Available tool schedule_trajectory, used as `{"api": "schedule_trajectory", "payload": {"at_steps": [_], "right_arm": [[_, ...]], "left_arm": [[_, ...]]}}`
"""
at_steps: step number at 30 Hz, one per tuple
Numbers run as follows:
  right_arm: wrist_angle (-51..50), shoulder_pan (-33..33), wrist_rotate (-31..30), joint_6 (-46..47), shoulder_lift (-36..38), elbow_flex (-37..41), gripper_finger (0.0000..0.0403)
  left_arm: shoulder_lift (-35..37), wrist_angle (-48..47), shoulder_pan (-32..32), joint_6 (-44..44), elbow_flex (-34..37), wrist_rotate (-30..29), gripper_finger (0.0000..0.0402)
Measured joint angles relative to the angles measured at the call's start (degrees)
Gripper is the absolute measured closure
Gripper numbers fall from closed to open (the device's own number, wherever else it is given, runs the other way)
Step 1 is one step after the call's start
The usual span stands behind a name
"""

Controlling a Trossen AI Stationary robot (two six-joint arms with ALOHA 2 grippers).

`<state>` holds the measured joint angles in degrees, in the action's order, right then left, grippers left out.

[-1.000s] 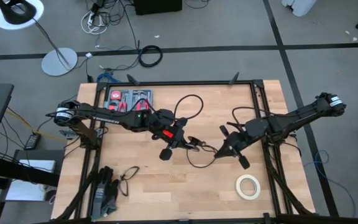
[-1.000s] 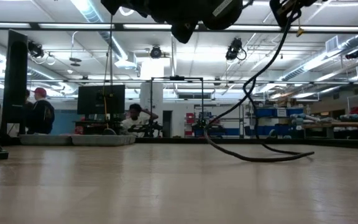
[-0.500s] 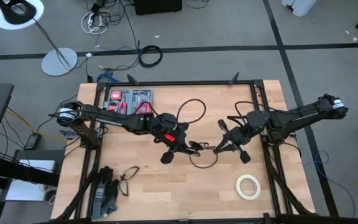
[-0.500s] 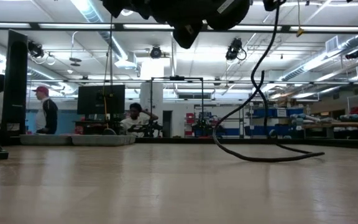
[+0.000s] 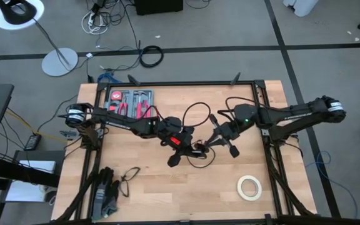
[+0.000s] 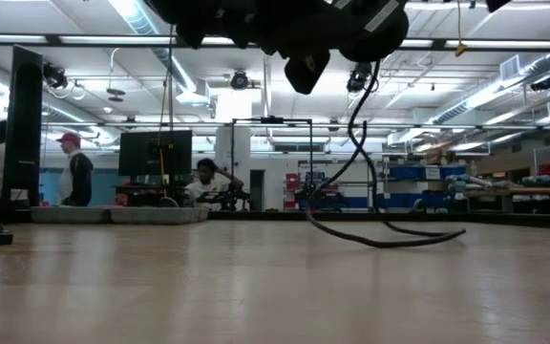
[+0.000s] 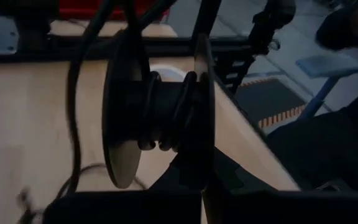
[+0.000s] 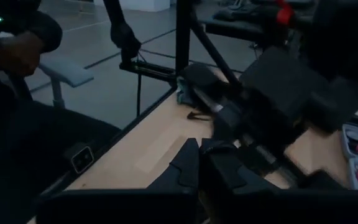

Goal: Coil cords
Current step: Coil the black wire onto the spool

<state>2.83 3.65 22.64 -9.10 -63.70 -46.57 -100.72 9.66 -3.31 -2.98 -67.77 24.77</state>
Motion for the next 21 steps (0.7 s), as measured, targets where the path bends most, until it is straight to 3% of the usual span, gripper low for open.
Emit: {"api": "schedule_trajectory", "payload": {"at_steps": [15,21], "right_arm": [[1.8,-5.8,13.4,-2.4,-10.4,-5.1,0.0399],[5.0,-6.5,14.1,-2.1,-13.2,-5.2,0.039]], "left_arm": [[-0.8,4.5,-0.5,1.5,0.0,4.1,0.0402],[-0.8,6.4,-0.5,2.6,0.1,6.1,0.0402]]}}
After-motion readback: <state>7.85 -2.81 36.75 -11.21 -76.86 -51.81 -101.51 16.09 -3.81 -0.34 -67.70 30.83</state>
